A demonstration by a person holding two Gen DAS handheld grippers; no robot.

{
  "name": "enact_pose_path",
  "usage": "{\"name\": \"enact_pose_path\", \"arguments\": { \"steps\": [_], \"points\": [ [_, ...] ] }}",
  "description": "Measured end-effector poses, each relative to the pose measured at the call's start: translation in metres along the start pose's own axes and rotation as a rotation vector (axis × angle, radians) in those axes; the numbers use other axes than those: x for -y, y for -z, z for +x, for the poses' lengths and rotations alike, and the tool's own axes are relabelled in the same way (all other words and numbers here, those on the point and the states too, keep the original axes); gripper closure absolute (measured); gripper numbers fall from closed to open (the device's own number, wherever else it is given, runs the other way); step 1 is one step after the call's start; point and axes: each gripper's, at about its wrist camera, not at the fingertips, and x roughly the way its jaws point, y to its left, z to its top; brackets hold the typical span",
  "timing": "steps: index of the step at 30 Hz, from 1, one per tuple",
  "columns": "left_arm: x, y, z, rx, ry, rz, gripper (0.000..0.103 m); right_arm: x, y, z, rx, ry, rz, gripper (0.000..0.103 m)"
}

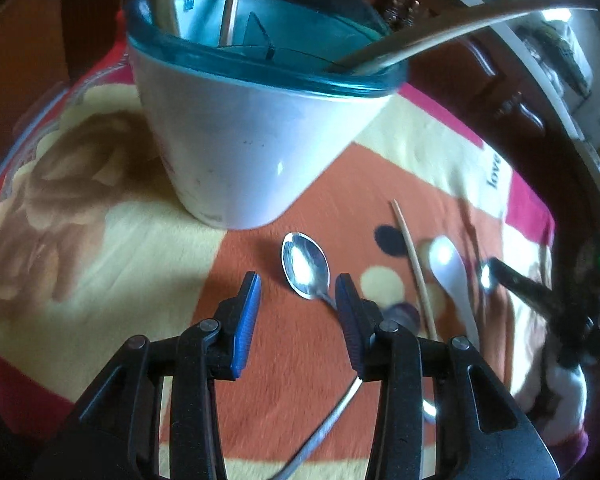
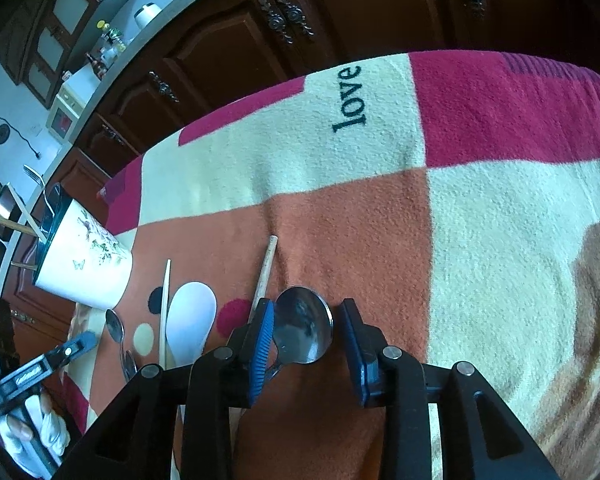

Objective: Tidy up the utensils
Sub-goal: 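Lift both held metal spoons off the blanket, then carry both spoons over the white cup and drop them inside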

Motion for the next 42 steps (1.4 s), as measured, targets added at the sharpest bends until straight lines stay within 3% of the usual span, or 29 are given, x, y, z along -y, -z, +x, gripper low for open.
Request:
{"name": "enact_pose_path", "arguments": {
  "steps": [12,14,16,19,27,33,35,36,37,38,39,41,42],
  "points": [
    [0.006,-0.006,0.023,0.031,0.023,-0.038,0.066,0.009,-0.002,0.003,0.020,-0.078,0.007,0.071],
    [0.008,-0.006,0.025,0.022,0.030,-0.036,0.085,0.010,-0.003,0.005,0.024,-0.095,0.010,0.071],
    [0.006,-0.007,0.027,0.004,0.035,-0.029,0.094,0.008,-0.003,0.006,0.025,-0.094,-0.002,0.083],
    [0.005,-0.008,0.024,-0.009,0.060,-0.016,0.099,0.004,0.000,0.006,0.013,-0.065,-0.035,0.097],
    [0.003,-0.006,-0.003,-0.001,0.128,-0.006,0.101,-0.009,0.001,-0.037,0.119,0.017,-0.092,0.101],
    [0.006,-0.005,-0.028,0.031,0.159,0.024,0.102,-0.006,-0.001,-0.052,0.130,0.027,-0.073,0.102],
    [0.006,-0.005,-0.034,0.034,0.165,0.021,0.102,0.002,-0.001,-0.045,0.106,-0.011,-0.030,0.094],
    [0.005,-0.004,-0.037,0.037,0.166,0.024,0.102,0.004,0.000,-0.040,0.091,-0.014,-0.016,0.073],
    [0.006,-0.004,-0.039,0.039,0.168,0.027,0.102,0.005,0.001,-0.034,0.072,-0.013,-0.012,0.059],
    [0.005,-0.003,-0.041,0.041,0.169,0.031,0.102,0.005,0.002,-0.029,0.060,-0.011,-0.019,0.059],
    [0.007,-0.003,-0.043,0.047,0.170,0.035,0.102,0.003,0.002,-0.023,0.044,-0.002,-0.036,0.059],
    [0.008,-0.003,-0.045,0.050,0.170,0.039,0.102,-0.002,0.002,-0.010,0.018,0.033,-0.070,0.072],
    [0.010,-0.003,-0.046,0.051,0.173,0.038,0.102,-0.002,0.001,-0.006,0.011,0.040,-0.072,0.084]
  ]
}}
